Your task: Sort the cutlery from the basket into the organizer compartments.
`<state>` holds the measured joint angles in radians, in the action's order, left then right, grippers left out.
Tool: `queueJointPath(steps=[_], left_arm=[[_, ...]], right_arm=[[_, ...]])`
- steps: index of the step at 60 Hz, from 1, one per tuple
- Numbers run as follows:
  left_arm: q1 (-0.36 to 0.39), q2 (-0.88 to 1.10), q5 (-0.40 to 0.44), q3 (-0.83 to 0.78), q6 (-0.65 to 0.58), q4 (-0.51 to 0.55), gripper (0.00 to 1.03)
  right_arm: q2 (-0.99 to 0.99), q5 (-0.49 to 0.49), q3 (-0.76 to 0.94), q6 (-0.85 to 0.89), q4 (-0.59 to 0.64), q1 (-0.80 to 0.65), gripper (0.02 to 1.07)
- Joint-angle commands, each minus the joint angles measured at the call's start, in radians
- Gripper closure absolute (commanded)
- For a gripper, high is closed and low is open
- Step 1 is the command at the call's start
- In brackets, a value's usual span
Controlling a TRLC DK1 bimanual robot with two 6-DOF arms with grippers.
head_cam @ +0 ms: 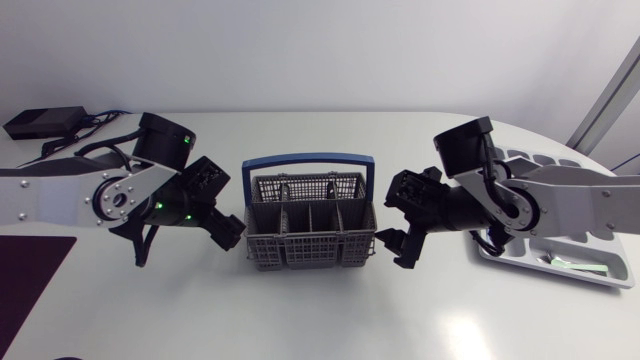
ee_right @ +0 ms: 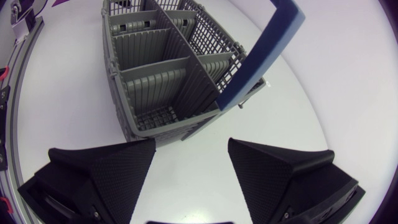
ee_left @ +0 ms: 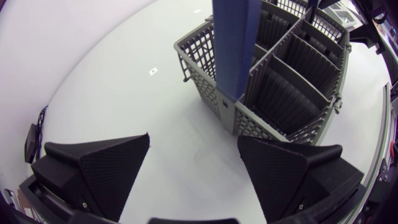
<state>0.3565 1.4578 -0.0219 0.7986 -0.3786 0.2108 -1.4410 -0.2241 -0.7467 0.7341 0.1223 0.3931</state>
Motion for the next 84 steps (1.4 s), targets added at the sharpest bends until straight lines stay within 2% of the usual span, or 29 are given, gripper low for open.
queueJointPath(steps=[1, 16, 66, 72, 84], left_arm=[[0.009, 0.039, 0.011, 0.06, -0.017, -0.016, 0.05], [0.007, 0.101, 0.011, 0.122, -0.014, -0.014, 0.05], [0.021, 0.061, 0.011, 0.094, -0.006, 0.022, 0.05], [0.001, 0.047, 0.01, 0.093, -0.011, 0.027, 0.05], [-0.083, -0.025, 0.011, 0.074, -0.025, 0.042, 0.05]], right_arm=[[-0.021, -0.004, -0.028, -0.041, -0.019, 0.024, 0.22], [-0.056, 0.029, -0.049, -0.052, -0.044, 0.029, 0.21], [-0.088, 0.058, -0.052, -0.042, -0.073, -0.005, 0.2], [-0.071, 0.072, -0.031, -0.045, -0.073, -0.005, 0.06], [0.024, 0.091, 0.018, -0.032, -0.073, -0.065, 0.06]])
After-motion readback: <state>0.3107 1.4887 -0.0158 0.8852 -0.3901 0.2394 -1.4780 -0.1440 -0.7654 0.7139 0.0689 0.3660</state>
